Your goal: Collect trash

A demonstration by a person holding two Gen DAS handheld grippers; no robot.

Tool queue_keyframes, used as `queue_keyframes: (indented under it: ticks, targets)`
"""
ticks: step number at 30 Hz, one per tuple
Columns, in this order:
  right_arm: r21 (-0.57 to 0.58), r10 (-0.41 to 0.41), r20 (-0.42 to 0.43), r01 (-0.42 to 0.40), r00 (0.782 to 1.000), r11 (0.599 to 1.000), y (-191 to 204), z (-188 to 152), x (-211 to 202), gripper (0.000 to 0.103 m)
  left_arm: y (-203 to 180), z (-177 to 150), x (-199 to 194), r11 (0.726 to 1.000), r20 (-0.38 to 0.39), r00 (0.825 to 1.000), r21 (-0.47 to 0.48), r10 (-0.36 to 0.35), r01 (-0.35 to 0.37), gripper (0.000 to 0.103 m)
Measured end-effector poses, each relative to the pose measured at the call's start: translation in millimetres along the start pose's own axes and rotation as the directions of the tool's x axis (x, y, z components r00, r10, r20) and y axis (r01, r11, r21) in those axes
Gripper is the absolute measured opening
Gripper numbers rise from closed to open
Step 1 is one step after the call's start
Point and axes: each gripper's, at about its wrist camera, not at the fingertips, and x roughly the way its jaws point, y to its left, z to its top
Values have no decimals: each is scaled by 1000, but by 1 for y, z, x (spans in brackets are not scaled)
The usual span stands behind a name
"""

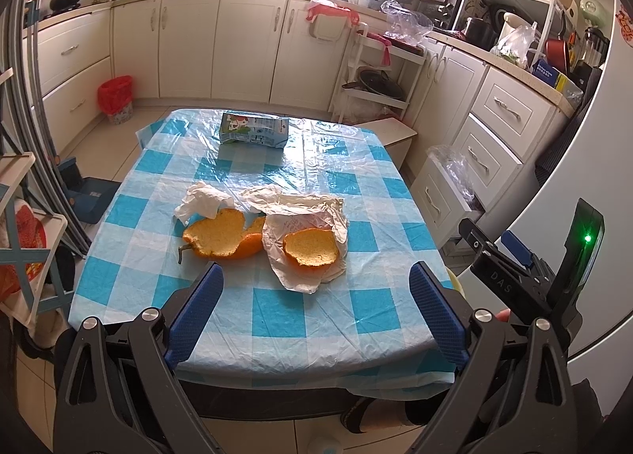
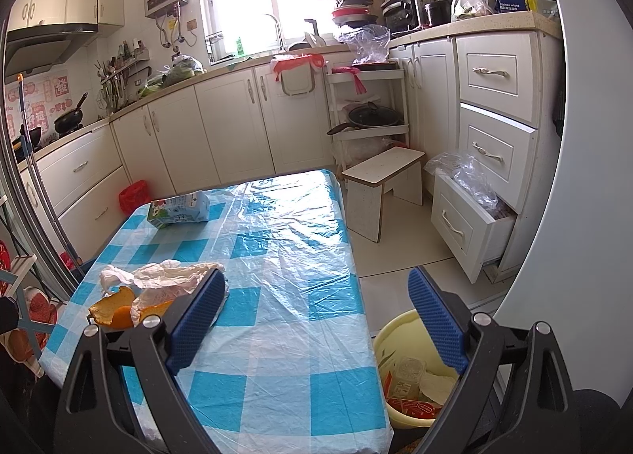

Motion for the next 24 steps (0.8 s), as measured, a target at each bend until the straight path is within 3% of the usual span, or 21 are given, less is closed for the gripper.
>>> queue_keyframes:
  ticks: [24]
  targets:
    - [-15, 8, 14, -8, 1000, 1000, 12, 4, -3, 90, 0, 0, 0, 1000, -1, 1000, 0, 1, -1, 91]
